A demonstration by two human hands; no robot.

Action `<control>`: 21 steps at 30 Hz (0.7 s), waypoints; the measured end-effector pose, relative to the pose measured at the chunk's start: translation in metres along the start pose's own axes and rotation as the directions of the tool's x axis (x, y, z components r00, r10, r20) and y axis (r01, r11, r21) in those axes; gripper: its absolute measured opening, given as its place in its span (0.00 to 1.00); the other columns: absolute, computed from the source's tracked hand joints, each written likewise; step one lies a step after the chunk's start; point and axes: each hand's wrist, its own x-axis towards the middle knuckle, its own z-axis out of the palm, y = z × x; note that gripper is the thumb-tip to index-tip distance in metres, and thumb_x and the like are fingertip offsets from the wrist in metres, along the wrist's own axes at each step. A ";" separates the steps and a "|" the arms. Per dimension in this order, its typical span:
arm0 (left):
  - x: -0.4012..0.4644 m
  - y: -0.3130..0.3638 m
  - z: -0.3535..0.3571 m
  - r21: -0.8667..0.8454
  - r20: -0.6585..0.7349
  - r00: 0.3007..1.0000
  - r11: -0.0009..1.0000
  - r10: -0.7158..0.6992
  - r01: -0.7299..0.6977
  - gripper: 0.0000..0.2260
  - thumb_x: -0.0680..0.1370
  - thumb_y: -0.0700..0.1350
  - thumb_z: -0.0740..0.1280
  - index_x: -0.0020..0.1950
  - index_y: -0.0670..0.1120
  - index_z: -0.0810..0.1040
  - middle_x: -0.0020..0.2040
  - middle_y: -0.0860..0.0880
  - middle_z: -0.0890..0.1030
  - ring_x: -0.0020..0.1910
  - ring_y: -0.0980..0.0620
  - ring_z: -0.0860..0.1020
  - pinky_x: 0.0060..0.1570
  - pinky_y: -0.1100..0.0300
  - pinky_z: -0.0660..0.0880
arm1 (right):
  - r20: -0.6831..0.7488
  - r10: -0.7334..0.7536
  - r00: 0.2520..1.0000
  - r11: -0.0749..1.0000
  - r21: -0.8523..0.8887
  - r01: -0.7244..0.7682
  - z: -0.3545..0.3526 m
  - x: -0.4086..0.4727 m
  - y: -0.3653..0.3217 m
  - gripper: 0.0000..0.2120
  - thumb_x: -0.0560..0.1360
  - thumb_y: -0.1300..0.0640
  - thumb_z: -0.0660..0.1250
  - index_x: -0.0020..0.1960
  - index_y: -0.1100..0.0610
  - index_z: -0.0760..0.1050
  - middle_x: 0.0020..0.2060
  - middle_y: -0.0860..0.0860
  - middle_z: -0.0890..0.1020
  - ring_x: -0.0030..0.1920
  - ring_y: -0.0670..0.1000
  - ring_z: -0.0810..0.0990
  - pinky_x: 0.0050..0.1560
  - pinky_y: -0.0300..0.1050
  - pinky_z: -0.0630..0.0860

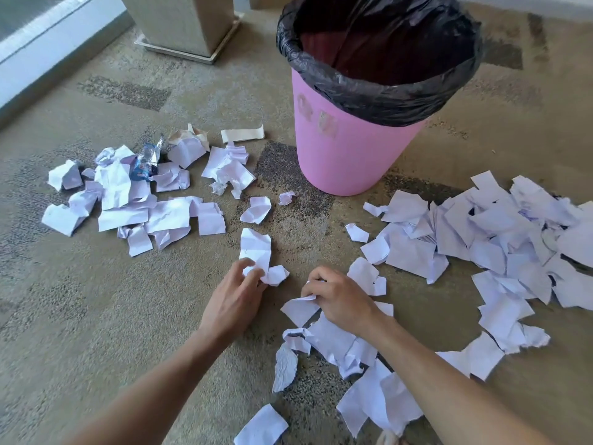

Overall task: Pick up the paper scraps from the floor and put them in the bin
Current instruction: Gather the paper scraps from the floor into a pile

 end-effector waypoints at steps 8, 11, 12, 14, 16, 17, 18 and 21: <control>0.021 0.010 -0.005 0.022 0.144 0.985 0.996 -0.094 0.092 0.24 0.74 0.52 0.72 0.65 0.50 0.67 0.68 0.40 0.67 0.34 0.38 0.80 0.24 0.51 0.76 | -0.171 0.236 0.957 0.972 0.018 -0.236 -0.050 -0.011 0.014 0.05 0.68 0.59 0.74 0.43 0.52 0.81 0.42 0.48 0.78 0.46 0.52 0.75 0.49 0.50 0.71; 0.024 0.013 -0.007 0.148 0.187 0.975 0.984 -0.123 0.095 0.29 0.73 0.65 0.65 0.70 0.54 0.64 0.68 0.42 0.67 0.41 0.38 0.81 0.27 0.51 0.76 | -0.228 0.245 0.943 0.956 -0.105 -0.274 -0.057 -0.021 0.027 0.04 0.66 0.54 0.72 0.41 0.50 0.80 0.40 0.47 0.78 0.47 0.53 0.76 0.54 0.54 0.71; 0.024 0.014 -0.007 0.200 0.196 0.971 0.975 -0.134 0.094 0.32 0.72 0.69 0.62 0.72 0.56 0.63 0.68 0.42 0.67 0.46 0.38 0.81 0.29 0.51 0.77 | -0.243 0.257 0.935 0.947 -0.131 -0.294 -0.058 -0.024 0.030 0.04 0.66 0.53 0.72 0.41 0.49 0.80 0.40 0.46 0.78 0.48 0.53 0.77 0.55 0.55 0.70; 0.022 0.016 -0.004 0.269 0.199 0.966 0.957 -0.162 0.105 0.37 0.70 0.74 0.58 0.75 0.58 0.60 0.70 0.40 0.66 0.52 0.38 0.80 0.34 0.50 0.78 | -0.274 0.317 0.908 0.920 -0.143 -0.365 -0.058 -0.031 0.035 0.04 0.66 0.53 0.72 0.41 0.49 0.80 0.43 0.46 0.78 0.51 0.53 0.77 0.56 0.56 0.69; 0.026 0.020 -0.002 0.287 0.194 0.962 0.949 -0.192 0.131 0.38 0.70 0.75 0.57 0.76 0.60 0.57 0.73 0.38 0.62 0.53 0.36 0.79 0.36 0.49 0.78 | -0.292 0.414 0.862 0.872 -0.145 -0.468 -0.057 -0.037 0.038 0.06 0.66 0.55 0.74 0.42 0.49 0.81 0.51 0.49 0.79 0.59 0.54 0.75 0.60 0.59 0.68; 0.030 0.022 -0.002 0.288 0.190 0.961 0.947 -0.200 0.140 0.37 0.70 0.75 0.57 0.76 0.60 0.57 0.73 0.37 0.61 0.50 0.36 0.80 0.34 0.50 0.78 | -0.298 0.459 0.837 0.841 -0.158 -0.518 -0.056 -0.041 0.040 0.07 0.66 0.56 0.75 0.43 0.49 0.81 0.55 0.51 0.78 0.63 0.56 0.72 0.62 0.61 0.68; 0.035 0.023 -0.002 0.290 0.195 0.959 0.946 -0.206 0.145 0.36 0.71 0.74 0.56 0.75 0.60 0.57 0.73 0.37 0.60 0.48 0.36 0.81 0.33 0.51 0.77 | -0.300 0.499 0.813 0.810 -0.170 -0.561 -0.057 -0.043 0.042 0.07 0.67 0.57 0.75 0.44 0.49 0.81 0.59 0.52 0.77 0.66 0.56 0.70 0.62 0.62 0.68; 0.042 0.019 -0.002 0.296 0.223 0.953 0.946 -0.204 0.133 0.29 0.76 0.69 0.52 0.74 0.59 0.59 0.70 0.38 0.62 0.40 0.39 0.81 0.28 0.53 0.75 | -0.300 0.598 0.744 0.744 -0.138 -0.654 -0.061 -0.048 0.046 0.06 0.70 0.56 0.74 0.44 0.48 0.80 0.65 0.52 0.73 0.69 0.55 0.67 0.59 0.62 0.73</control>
